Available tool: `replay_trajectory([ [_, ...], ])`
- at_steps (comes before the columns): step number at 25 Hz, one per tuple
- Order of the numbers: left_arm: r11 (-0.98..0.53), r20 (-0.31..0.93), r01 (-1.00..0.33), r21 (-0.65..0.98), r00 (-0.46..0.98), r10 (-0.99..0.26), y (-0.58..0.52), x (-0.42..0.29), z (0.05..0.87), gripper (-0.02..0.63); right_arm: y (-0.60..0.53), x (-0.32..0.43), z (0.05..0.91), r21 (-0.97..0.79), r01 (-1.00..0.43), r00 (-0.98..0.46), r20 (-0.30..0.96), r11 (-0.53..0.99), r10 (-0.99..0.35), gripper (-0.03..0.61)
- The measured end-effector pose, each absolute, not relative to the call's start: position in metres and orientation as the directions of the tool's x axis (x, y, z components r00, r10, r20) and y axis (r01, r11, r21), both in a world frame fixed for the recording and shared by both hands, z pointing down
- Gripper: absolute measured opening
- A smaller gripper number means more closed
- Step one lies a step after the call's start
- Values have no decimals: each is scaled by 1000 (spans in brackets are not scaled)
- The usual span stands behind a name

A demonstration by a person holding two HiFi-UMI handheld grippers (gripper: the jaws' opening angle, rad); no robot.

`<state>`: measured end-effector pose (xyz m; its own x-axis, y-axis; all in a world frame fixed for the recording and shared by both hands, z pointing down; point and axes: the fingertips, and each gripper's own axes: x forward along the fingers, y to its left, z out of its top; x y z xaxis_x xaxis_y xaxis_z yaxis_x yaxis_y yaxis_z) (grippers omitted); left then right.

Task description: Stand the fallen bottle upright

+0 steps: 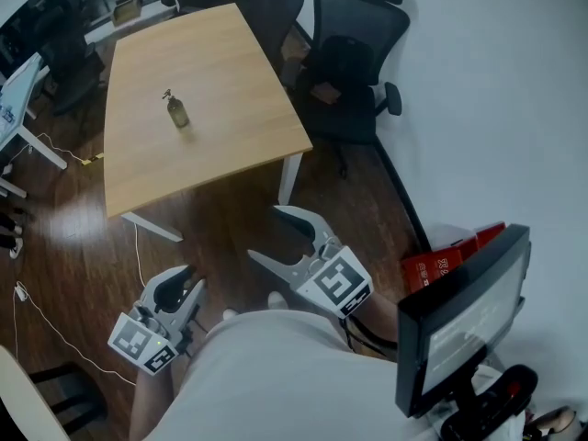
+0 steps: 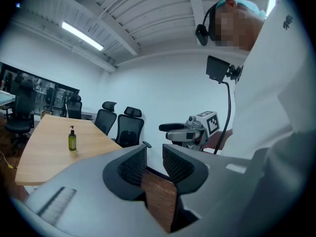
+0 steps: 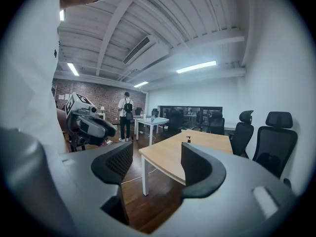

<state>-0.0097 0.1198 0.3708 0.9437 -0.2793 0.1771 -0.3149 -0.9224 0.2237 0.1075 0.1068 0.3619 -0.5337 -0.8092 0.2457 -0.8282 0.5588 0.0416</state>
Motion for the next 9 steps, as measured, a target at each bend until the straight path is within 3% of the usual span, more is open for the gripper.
replay_trajectory([
  [9,-923,173,-317,216,943,-283,123,-21,366,98,109,92,361,46,-818,-546,251,573,-799,308],
])
